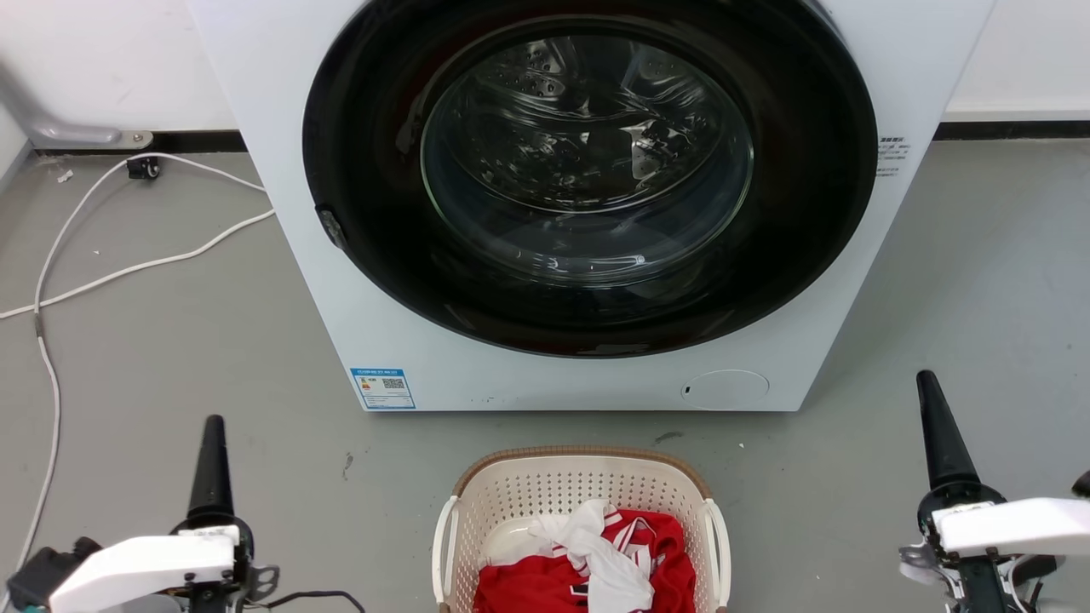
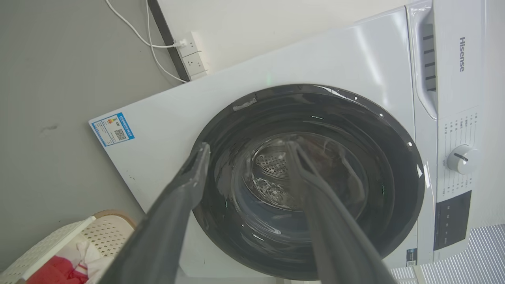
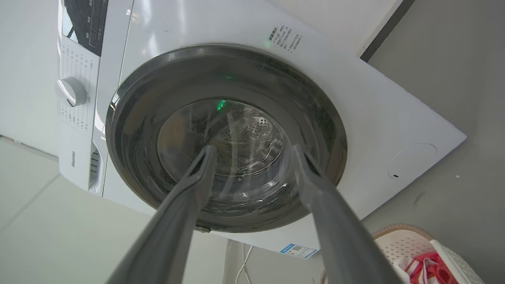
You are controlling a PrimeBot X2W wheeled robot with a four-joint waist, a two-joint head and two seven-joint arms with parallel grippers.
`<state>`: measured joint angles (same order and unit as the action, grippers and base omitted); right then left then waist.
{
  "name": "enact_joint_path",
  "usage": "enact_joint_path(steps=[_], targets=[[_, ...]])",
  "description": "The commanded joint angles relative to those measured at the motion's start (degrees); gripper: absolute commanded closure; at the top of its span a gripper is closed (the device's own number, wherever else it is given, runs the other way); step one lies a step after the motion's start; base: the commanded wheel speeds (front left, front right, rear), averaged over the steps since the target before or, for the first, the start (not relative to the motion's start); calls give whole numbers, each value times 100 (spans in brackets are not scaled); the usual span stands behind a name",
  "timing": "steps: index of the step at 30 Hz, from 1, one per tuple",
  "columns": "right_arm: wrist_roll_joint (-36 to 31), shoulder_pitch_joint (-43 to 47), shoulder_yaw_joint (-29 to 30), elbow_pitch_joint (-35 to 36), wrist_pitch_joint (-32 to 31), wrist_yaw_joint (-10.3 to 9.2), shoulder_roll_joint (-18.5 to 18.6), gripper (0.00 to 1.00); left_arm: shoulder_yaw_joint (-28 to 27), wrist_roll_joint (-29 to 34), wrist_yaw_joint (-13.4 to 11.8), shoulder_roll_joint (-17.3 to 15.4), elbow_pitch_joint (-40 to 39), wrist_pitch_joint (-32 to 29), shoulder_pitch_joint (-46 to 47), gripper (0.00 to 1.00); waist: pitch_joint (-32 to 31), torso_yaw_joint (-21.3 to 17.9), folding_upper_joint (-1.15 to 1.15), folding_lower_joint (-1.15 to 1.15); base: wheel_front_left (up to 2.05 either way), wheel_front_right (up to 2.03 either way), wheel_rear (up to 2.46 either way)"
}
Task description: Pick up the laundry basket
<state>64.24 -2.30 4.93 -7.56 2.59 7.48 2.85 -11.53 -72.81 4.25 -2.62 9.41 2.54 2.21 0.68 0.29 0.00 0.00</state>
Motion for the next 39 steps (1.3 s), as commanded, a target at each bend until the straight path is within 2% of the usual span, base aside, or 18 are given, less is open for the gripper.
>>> enact_joint_path(steps=[1,5,8,13,17,24,30,33,39], targets=[[-193,-118,-20,151,41,1,14,0,-50,116,-38,-23,-134,41,96,0,1,2,0,0,0,0,0],[-979,-120,-123,415,121,1,14,0,-30,631,-94,-24,-422,122,73,0,11,7,0,0,0,0,0],[-1574,-102,-192,584,178,1,13,0,76,718,-57,-24,-553,182,-5,0,15,10,0,0,0,0,0],[-2281,-65,-224,798,273,2,13,0,307,1254,113,-25,-737,273,-104,0,18,14,0,0,0,0,0],[-2766,8,-325,896,341,2,12,0,534,2133,164,-26,-967,343,-154,0,26,11,0,0,0,0,0],[-3435,81,-385,993,461,1,12,0,1017,3333,-107,-27,-1333,461,-221,0,47,-7,0,0,0,0,0],[-4219,125,-433,1036,554,1,11,0,1400,4320,-89,-79,-1450,556,-251,0,52,-22,0,0,0,0,0],[-4445,155,-404,1033,603,1,11,0,1656,4702,-253,-173,-1486,603,-256,0,48,-26,0,0,0,0,0],[-4812,221,-386,893,688,1,11,0,2046,5063,-613,-357,-1475,695,-288,0,26,-35,0,0,0,0,0]])
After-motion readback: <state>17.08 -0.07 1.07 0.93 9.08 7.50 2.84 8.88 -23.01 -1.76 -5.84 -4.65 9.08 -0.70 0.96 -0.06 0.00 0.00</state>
